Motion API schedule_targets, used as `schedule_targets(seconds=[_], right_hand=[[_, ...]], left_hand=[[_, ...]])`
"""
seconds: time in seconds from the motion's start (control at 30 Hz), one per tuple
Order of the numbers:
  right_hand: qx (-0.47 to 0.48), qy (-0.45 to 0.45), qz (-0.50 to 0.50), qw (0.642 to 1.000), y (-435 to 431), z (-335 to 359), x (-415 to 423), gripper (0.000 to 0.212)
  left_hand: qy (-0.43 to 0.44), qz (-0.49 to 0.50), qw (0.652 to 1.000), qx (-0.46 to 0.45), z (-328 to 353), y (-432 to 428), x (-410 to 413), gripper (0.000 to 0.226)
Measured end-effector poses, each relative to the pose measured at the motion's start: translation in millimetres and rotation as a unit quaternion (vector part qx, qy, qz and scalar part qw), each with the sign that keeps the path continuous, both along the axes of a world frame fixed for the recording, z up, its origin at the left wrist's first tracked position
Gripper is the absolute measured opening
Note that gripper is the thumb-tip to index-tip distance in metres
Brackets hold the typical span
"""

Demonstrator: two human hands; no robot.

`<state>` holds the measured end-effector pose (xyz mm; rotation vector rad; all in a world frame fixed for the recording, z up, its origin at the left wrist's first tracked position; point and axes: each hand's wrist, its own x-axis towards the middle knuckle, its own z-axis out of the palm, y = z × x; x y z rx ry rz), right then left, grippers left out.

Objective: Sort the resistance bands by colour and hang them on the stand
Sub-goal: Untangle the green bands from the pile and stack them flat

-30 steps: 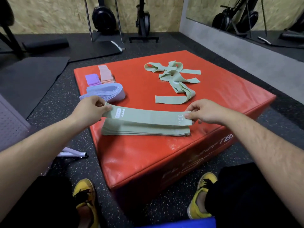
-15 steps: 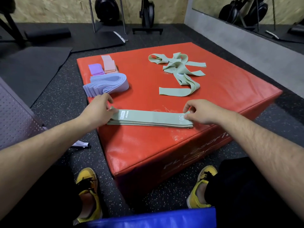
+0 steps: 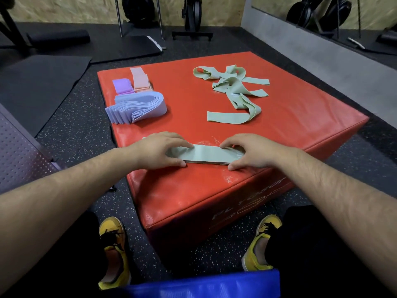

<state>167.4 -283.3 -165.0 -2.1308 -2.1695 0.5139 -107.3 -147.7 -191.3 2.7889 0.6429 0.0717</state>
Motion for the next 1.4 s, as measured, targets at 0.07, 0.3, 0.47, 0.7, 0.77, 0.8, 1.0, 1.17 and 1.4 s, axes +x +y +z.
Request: schedule_targets(seconds=[0.07, 0.3, 0.47, 0.7, 0.77, 0.8, 1.0, 1.17, 1.4], right_hand=[[0.005, 0.001, -0.001, 1.0, -0.3, -0.5, 1.4, 0.068], [0.014, 0.004, 0.007, 1.0, 0.7, -0.4, -1.1, 0.067], [0.082, 0.047, -0.002, 0.996, 8.8, 2.0, -10.6, 0.053], [0.112, 0.039, -0.032, 0.992, 39.6, 3.9, -8.7, 0.046], [0.106, 0.029, -0.044, 0.993, 49.5, 2.9, -4.5, 0.046], [0.103, 0.021, -0.05, 0.993, 54.4, 1.7, -1.9, 0.046], [0.092, -0.031, -0.074, 0.993, 82.1, -6.8, 12.7, 0.042], [0.065, -0.058, -0.084, 0.993, 100.9, -11.5, 18.9, 0.044], [0.052, -0.039, -0.103, 0.993, 107.1, -10.9, 28.9, 0.04]], left_hand=[[-0.012, -0.002, 1.0, -0.011, 0.0, 3.1, 2.0, 0.067], [-0.027, 0.0, 1.0, -0.003, -1.9, 7.8, 2.4, 0.056], [-0.046, 0.023, 0.999, 0.01, 6.3, 5.4, 15.8, 0.071], [-0.063, 0.035, 0.997, 0.028, 13.2, 19.7, 71.2, 0.063], [-0.064, 0.033, 0.997, 0.032, 10.9, 27.4, 87.7, 0.056], [-0.063, 0.032, 0.997, 0.036, 9.9, 30.8, 94.8, 0.053], [-0.079, 0.062, 0.995, 0.015, -5.3, 57.3, 129.8, 0.038], [-0.077, 0.083, 0.994, 0.007, -17.4, 76.9, 152.2, 0.029], [-0.051, 0.064, 0.994, 0.077, -9.1, 78.6, 159.2, 0.021]])
